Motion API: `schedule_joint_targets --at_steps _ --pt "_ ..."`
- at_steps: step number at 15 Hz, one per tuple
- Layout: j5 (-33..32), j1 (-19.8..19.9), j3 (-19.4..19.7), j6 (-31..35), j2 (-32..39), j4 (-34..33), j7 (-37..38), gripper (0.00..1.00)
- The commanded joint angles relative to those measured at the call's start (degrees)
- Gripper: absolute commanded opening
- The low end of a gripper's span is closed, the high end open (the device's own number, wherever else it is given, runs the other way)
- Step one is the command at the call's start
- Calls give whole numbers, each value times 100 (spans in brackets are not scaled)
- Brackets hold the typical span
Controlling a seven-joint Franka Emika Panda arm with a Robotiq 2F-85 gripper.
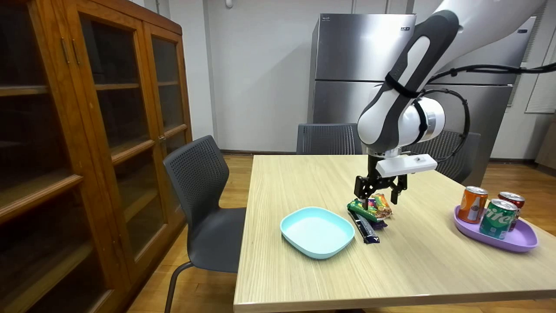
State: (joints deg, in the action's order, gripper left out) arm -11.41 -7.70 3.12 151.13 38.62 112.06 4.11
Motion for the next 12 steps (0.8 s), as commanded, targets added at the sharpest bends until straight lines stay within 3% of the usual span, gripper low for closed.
schedule_joint_targets --at_steps 1,9,11,12 --pt "-98 -54 16 -90 429 -602 -160 100" --pt "-126 -171 26 -203 1081 -1449 -299 100" --pt "-130 -192 32 -221 1196 -1597 -337 74" --pt "-121 -190 28 -232 1239 -1656 -360 68"
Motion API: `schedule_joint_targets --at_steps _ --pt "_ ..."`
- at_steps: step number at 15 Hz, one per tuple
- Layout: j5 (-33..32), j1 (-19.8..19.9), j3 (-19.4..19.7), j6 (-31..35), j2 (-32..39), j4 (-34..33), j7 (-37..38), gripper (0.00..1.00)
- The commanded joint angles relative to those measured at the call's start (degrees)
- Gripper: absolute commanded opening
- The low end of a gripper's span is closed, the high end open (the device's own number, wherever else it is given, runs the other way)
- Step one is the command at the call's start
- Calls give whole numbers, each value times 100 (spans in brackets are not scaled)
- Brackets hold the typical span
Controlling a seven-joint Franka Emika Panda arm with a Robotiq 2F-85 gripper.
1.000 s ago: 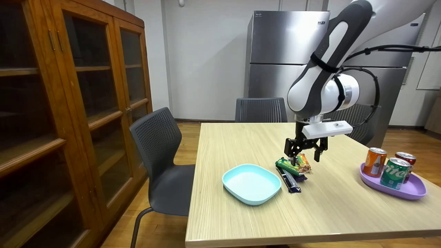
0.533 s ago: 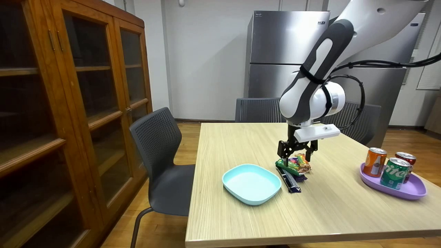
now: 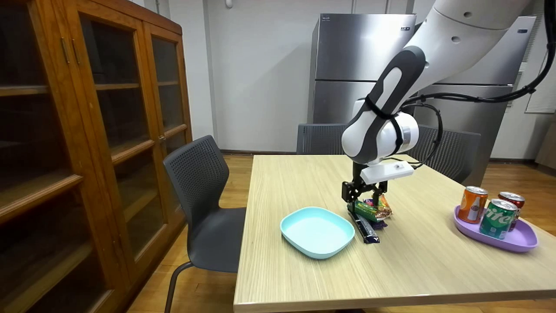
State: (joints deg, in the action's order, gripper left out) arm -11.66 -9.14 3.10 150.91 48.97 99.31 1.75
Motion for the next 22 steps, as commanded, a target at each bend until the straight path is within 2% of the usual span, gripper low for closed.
schedule_joint_targets --at_steps 1,6,15,22 --pt "-96 -47 33 -206 239 -435 -141 58" --pt "-93 -57 52 -183 290 -555 -149 18" --pt "-169 -301 154 256 -110 -168 58 17" --pt "-362 -904 361 530 -488 318 344 17"
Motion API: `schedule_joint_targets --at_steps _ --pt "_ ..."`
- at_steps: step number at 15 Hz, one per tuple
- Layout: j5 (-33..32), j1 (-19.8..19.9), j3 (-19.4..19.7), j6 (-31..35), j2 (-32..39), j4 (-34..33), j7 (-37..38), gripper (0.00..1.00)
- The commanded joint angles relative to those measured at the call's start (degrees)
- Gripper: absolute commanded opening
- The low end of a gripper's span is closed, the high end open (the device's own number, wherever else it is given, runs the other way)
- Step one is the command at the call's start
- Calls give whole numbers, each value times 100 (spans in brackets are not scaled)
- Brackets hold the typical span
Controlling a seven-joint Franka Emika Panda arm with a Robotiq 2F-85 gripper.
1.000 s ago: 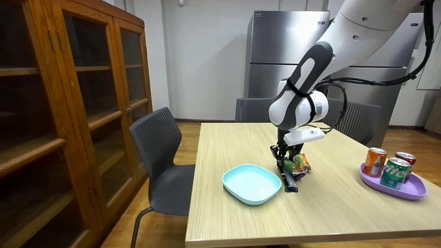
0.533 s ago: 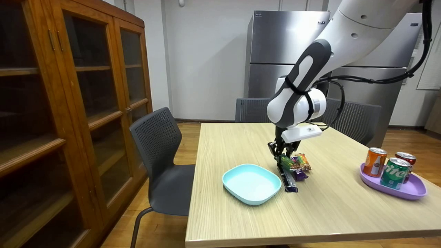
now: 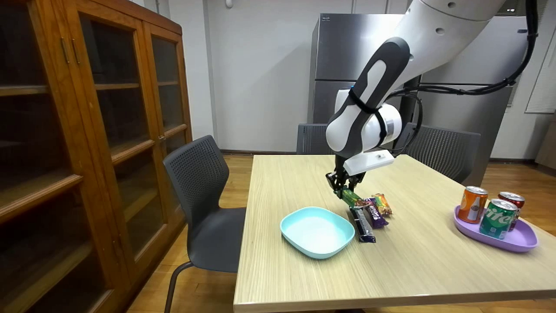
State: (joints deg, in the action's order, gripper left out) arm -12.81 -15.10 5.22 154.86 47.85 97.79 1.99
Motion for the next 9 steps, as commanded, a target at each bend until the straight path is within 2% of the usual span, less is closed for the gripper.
schedule_joint_targets --at_steps 1,9 --pt "-269 -375 143 151 -428 545 358 17" --pt "-346 -1057 48 83 -734 1008 793 17"
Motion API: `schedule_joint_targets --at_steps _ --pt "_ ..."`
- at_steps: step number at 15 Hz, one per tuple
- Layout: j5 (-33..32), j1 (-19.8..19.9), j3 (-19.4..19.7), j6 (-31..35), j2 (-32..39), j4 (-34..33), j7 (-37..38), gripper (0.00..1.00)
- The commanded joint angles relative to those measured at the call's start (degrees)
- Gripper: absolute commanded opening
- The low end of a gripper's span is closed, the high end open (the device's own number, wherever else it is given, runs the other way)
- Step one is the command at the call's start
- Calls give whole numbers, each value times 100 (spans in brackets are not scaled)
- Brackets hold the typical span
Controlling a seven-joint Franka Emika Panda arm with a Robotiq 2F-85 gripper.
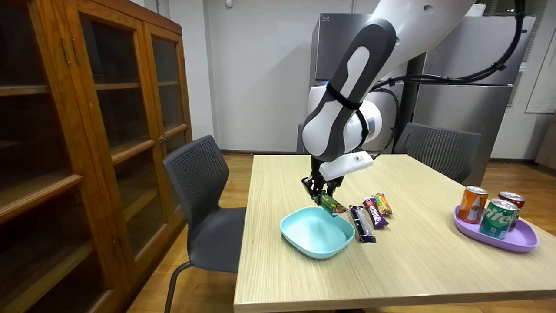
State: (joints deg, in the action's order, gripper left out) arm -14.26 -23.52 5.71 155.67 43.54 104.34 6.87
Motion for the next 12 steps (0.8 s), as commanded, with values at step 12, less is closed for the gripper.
schedule_joint_targets --at_steps 12 --pt "-168 -524 -252 -185 -171 440 211 17"
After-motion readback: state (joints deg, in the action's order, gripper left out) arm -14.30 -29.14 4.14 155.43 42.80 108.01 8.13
